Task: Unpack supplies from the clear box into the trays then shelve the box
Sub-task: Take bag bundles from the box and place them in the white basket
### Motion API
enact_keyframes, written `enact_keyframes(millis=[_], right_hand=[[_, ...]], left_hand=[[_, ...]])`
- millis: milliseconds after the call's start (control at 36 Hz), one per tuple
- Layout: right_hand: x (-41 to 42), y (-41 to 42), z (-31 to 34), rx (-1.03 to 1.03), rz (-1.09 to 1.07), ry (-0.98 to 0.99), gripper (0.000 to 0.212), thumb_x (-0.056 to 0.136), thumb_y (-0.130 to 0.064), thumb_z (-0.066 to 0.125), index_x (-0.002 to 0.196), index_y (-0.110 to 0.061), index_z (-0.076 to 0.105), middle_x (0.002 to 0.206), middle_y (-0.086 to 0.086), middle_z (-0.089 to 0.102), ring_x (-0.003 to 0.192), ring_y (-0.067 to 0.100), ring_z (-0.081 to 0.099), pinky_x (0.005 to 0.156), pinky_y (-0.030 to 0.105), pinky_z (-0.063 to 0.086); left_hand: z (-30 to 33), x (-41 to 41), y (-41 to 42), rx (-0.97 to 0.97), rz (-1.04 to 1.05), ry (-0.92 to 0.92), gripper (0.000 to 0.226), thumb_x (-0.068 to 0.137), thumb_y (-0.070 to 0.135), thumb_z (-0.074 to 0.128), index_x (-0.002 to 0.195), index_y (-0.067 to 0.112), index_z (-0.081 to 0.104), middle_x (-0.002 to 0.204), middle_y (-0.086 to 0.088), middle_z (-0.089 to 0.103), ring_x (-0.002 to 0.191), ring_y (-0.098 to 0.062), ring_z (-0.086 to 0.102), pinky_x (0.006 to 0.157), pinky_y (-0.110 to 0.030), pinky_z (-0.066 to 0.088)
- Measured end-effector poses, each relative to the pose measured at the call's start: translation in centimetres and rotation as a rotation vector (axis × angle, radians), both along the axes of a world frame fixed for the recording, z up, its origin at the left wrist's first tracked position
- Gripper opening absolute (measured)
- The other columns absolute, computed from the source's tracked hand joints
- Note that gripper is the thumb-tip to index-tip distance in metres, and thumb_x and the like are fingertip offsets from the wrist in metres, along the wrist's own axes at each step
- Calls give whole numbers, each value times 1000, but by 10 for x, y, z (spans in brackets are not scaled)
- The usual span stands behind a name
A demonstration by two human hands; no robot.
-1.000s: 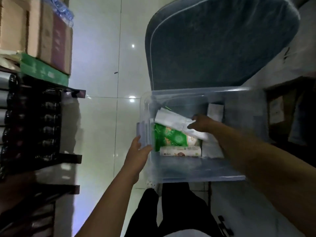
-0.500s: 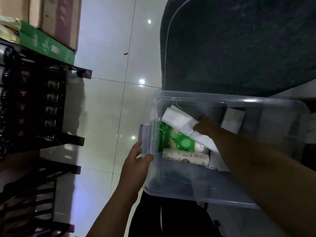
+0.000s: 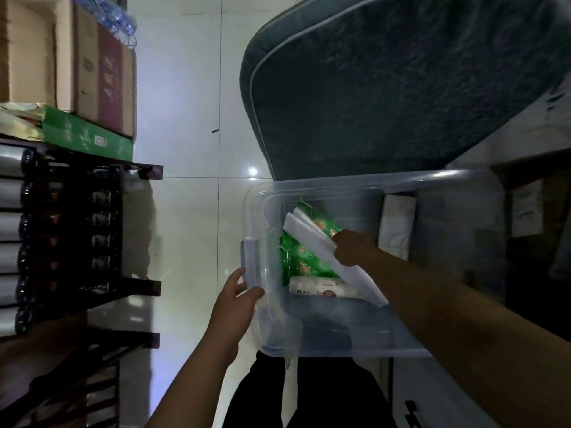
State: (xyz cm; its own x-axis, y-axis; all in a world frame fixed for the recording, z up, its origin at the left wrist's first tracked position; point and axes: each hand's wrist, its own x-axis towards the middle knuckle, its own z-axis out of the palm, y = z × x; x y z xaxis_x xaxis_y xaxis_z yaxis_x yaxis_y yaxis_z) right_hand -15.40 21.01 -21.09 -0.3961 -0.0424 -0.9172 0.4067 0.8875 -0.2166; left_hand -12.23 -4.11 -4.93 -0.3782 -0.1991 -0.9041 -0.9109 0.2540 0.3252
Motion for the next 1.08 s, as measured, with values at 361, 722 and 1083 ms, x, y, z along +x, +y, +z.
enact_keyframes(millis=[361,722,1083], right_hand=[[24,14,145,-320,-456,148,26,78,0,72,100,-12,70,81,12,66,57,15,62,45,25,49],[101,-59,340,-689,-845,563,28,78,-5,76,104,-17,75,94,17,70,76,17,61,71,35,51],[198,-150,381,-632,-1329,877,37,79,-30,77,116,-34,70,110,-1,74,99,18,71,76,27,57]], left_hand=[[63,-5,14,56,-211,293,43,88,10,66,123,32,57,121,7,62,105,-8,61,70,-14,46],[170,-33,-23,828,-237,364,41,79,15,74,119,20,68,117,-10,71,108,-30,69,81,-40,59],[196,-15,-25,866,-726,423,27,87,9,72,107,26,73,108,-4,74,99,-25,72,76,-43,62]])
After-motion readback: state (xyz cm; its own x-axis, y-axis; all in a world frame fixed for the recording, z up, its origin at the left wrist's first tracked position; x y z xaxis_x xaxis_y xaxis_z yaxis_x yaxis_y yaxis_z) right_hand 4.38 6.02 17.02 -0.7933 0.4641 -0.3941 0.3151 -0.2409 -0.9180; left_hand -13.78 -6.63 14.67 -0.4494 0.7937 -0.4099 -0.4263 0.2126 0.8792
